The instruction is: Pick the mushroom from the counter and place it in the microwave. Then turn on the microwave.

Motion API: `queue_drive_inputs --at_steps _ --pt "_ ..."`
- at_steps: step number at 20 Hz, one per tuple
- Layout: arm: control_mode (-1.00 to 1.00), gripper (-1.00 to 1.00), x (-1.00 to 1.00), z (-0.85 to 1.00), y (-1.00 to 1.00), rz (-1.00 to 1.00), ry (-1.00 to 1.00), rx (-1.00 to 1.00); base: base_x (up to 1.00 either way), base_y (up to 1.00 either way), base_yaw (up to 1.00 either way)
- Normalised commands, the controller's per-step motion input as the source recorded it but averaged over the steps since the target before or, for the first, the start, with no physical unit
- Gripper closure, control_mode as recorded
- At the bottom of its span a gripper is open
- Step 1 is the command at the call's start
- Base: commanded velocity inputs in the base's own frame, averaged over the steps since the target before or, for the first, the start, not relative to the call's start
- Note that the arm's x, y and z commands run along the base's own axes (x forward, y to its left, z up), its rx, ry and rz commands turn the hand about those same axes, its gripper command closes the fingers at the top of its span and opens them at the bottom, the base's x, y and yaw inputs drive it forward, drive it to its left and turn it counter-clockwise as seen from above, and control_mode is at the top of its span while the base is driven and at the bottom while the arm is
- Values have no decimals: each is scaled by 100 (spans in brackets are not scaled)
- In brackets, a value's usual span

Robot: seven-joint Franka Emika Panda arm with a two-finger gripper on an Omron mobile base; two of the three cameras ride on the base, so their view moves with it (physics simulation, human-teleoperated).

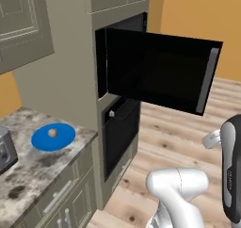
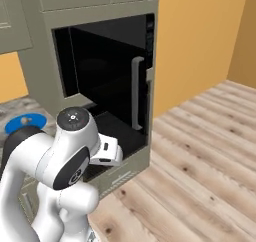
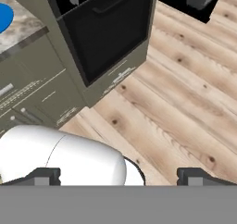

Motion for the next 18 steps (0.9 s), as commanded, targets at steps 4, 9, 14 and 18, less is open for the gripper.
queue_drive_inputs --at_steps 4,9,14,18 --pt "100 -100 0 0 0 0 0 0 -7 61 3" --pt "100 -100 0 0 0 0 0 0 -7 59 25" --pt "100 -100 0 0 0 0 0 0 5 46 40" --pt "100 -100 0 0 0 0 0 0 27 18 20"
